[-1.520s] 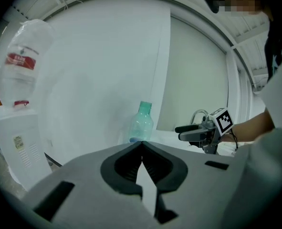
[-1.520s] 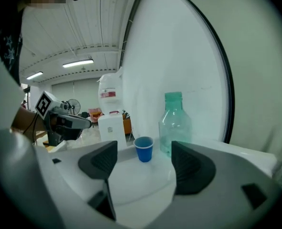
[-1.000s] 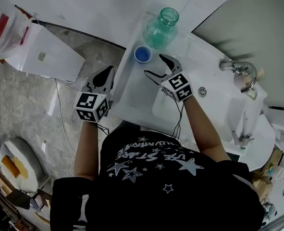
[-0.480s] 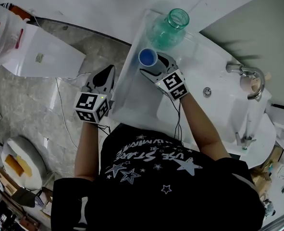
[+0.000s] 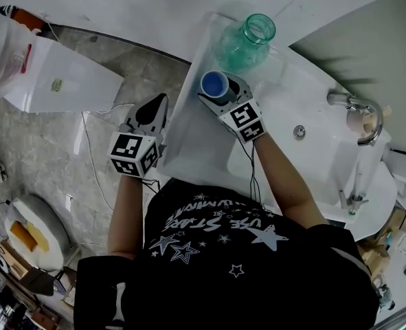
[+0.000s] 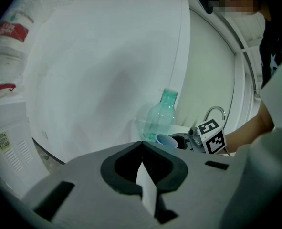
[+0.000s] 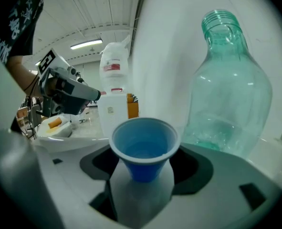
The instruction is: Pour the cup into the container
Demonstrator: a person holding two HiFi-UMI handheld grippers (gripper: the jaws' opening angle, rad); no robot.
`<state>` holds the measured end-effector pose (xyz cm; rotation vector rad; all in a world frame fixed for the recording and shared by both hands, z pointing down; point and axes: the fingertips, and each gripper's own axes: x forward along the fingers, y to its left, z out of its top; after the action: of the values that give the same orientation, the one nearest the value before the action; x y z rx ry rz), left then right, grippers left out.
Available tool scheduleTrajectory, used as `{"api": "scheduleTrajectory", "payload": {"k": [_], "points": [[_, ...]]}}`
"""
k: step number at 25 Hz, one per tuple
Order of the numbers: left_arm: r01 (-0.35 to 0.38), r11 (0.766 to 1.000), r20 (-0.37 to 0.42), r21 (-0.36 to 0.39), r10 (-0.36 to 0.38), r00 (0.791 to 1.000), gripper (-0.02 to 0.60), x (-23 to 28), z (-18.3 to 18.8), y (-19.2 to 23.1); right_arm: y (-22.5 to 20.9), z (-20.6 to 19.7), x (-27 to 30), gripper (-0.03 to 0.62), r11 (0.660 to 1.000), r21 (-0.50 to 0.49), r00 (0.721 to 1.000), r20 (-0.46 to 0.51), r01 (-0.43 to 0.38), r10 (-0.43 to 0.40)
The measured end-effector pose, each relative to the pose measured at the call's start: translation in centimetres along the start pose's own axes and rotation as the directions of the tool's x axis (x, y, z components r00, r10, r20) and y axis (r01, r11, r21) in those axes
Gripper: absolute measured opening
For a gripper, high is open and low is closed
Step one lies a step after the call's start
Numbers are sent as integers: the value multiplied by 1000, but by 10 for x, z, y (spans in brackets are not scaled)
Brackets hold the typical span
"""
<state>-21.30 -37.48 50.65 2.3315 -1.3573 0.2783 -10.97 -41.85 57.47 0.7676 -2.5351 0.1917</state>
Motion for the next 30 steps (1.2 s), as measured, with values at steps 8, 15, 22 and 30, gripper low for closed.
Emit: {"api": "scheduleTrajectory", "payload": {"k": [8, 15, 22, 30], "points": [[4, 1000, 0, 4, -4, 1000, 11, -2, 0, -3, -5, 1, -4, 298, 1000, 5, 1000, 15, 16, -16], [16, 1000, 11, 12, -17, 1000, 11, -7, 2, -12, -6, 26, -29, 296, 999, 31, 997, 59, 40, -42], [49, 998, 38, 46, -51, 998, 11, -8, 18, -32, -2, 50, -71, 294, 997, 62, 997, 67, 39, -43], [78, 994, 55, 77, -82, 995, 11, -6, 46, -56, -11, 88, -123, 291, 995, 79, 993, 102, 56, -64]]}}
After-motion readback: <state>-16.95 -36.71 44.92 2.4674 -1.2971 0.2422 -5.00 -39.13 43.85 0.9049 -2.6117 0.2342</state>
